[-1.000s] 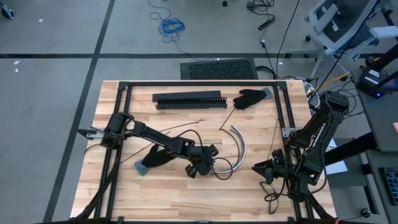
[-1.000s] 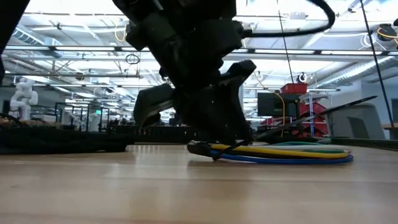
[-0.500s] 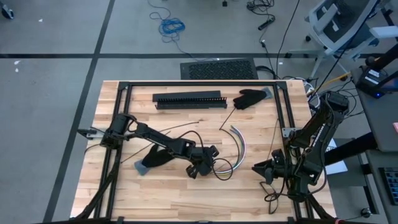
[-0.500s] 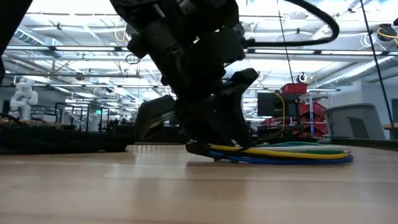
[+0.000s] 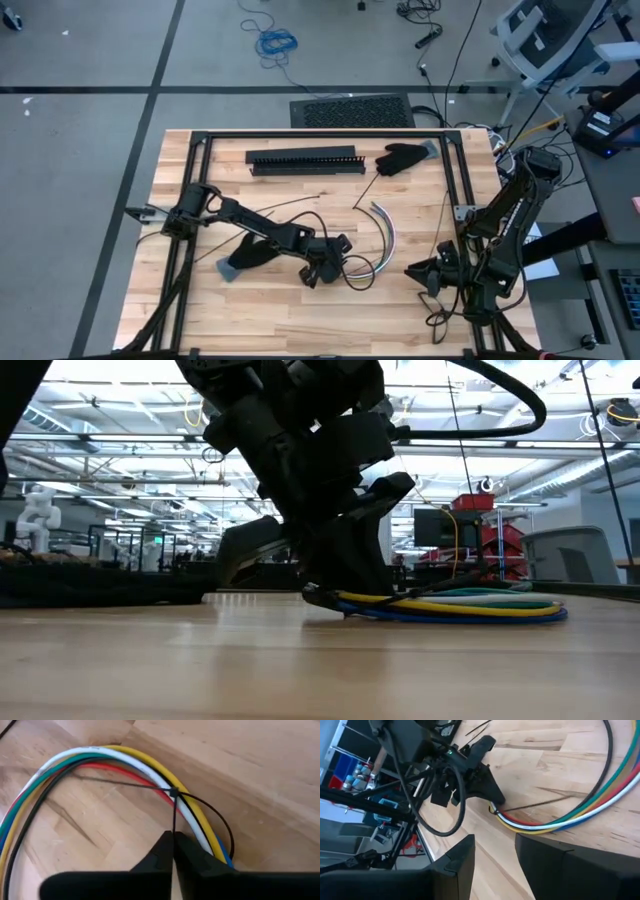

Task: Ziptie cables
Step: Wrap the cable wires using a zip tie

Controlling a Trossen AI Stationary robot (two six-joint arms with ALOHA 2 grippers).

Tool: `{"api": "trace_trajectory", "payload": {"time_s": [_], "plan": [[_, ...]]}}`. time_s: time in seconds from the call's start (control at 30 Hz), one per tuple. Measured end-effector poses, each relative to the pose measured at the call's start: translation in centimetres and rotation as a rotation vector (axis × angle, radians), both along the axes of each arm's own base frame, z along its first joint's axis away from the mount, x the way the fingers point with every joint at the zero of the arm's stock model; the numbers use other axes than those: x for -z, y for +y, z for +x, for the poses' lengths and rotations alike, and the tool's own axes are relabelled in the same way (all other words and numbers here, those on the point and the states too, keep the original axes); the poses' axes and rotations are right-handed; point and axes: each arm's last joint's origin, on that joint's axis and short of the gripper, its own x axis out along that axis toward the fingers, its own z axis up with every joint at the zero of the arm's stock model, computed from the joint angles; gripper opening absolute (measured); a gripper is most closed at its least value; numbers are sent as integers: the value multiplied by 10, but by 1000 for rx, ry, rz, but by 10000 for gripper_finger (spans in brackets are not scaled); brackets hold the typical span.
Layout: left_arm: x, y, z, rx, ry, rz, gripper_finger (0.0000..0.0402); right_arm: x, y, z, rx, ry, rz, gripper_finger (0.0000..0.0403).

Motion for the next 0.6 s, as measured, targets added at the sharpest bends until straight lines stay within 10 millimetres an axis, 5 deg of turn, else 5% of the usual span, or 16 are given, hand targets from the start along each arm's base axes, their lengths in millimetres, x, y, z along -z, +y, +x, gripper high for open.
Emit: {"api": "trace_trajectory", "payload": {"time_s": [0.4, 0.6], "plan": [[0, -5, -1, -20, -10, 42, 1, 5, -13, 28, -88, 239, -55, 126], [0, -9, -2, -21, -14, 60, 1, 6, -24, 48, -272, 385, -126, 159]]}}
